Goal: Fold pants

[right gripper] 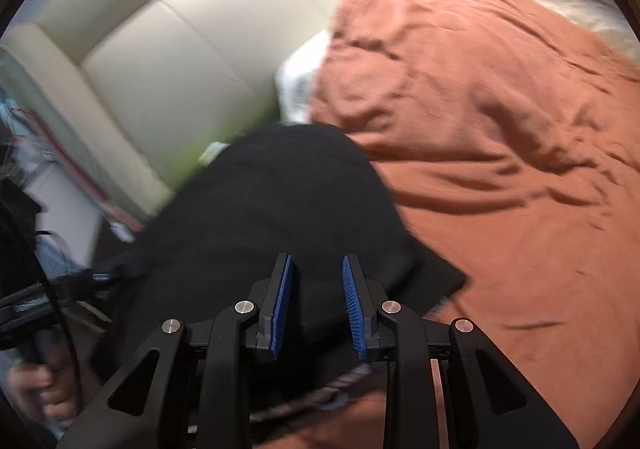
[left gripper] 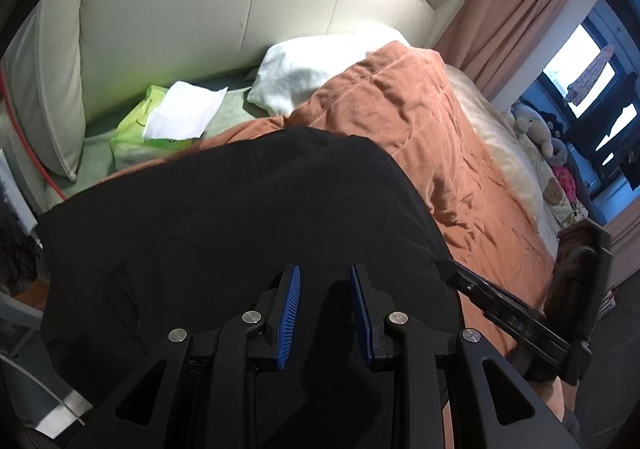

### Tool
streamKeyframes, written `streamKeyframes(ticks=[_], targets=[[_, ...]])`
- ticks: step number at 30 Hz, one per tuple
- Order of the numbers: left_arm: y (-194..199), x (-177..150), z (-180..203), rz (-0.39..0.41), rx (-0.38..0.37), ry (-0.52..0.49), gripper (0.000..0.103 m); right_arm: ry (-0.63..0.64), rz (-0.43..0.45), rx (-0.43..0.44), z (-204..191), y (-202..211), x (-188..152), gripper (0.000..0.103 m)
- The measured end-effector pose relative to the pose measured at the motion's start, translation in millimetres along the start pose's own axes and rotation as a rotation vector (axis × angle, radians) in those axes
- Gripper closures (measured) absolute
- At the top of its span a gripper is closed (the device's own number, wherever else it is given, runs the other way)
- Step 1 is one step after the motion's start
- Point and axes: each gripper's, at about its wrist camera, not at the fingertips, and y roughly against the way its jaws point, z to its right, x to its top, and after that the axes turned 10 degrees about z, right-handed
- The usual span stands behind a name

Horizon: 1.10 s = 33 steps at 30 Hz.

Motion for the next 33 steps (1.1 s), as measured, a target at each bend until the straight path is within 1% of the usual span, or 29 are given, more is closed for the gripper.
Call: streamKeyframes(ticks=[2,6,11,12,13,14,15,16,17,18,19,20,22,25,26,27,28,31,33], targets=[[3.9,-3.6,2.4,-0.001,0.009,-0.009,0.075,-0.024,-0.024,0.034,6.1,8.4,-0.1,0.08],[14.5,-9.4,11.2,-0.002,0.004,-0.013,0.075,-0.014,-0.02,0.03,9.8,31.0,7.4,0.079],[31.3,-17.4,35.1,0.002,-0.01,-0.037,0.074,0.025,-0.004,0.041,4.6,88.1,14.2,0.079],[35.2,-18.8,39.5,0.004,-0.011,-0.044,0.071,0.034,0.0,0.043,1.9,101.5,13.4,0.079],[40.6,-20.9,45.7,0.01,-0.014,-0.05,0.063,0.044,0.003,0.039,0.2,111.5,14.3,0.073],[46.0,-22.3,50.5,0.018,-0.016,-0.054,0.059,0.056,0.009,0.03,-1.7,124.1,15.9,0.07],[53.0,-23.9,56.6,0.029,-0.013,-0.062,0.054,0.064,0.017,0.026,-2.7,133.4,16.5,0.062],[60.4,-25.6,64.1,0.039,-0.009,-0.077,0.051,0.073,0.032,0.022,-4.2,145.4,17.2,0.054],[67.6,-27.1,72.4,0.045,-0.004,-0.098,0.05,0.08,0.043,0.017,-6.4,159.3,16.1,0.051],[73.9,-28.5,79.1,0.047,-0.001,-0.116,0.048,0.088,0.054,0.013,-8.7,172.3,15.2,0.045],[80.1,-29.8,84.9,0.05,0.001,-0.129,0.044,0.094,0.065,0.012,-10.7,183.7,14.3,0.039],[88.4,-31.2,92.9,0.057,0.002,-0.143,0.042,0.103,0.081,0.006,-12.9,199.8,12.8,0.037],[100.0,-31.4,104.7,0.074,-0.004,-0.155,0.024,0.113,0.104,-0.013,-14.8,221.7,9.5,0.02],[124.4,-36.9,125.7,0.123,-0.025,-0.178,0.008,0.131,0.137,-0.038,-16.7,256.6,2.2,0.013],[132.6,-39.4,134.2,0.137,-0.033,-0.192,0.006,0.145,0.147,-0.052,-17.9,268.4,-0.1,0.01],[136.6,-41.0,139.6,0.144,-0.035,-0.201,0.003,0.155,0.162,-0.067,-19.7,280.6,-2.3,0.004],[143.1,-43.9,147.5,0.153,-0.036,-0.216,0.002,0.159,0.176,-0.077,-20.3,291.5,-5.0,0.0],[158.9,-51.6,166.0,0.17,-0.051,-0.243,0.002,0.165,0.209,-0.1,-21.1,326.7,-13.5,0.0],[169.9,-58.0,176.0,0.188,-0.063,-0.255,0.001,0.175,0.218,-0.106,-23.1,343.1,-20.7,0.0]])
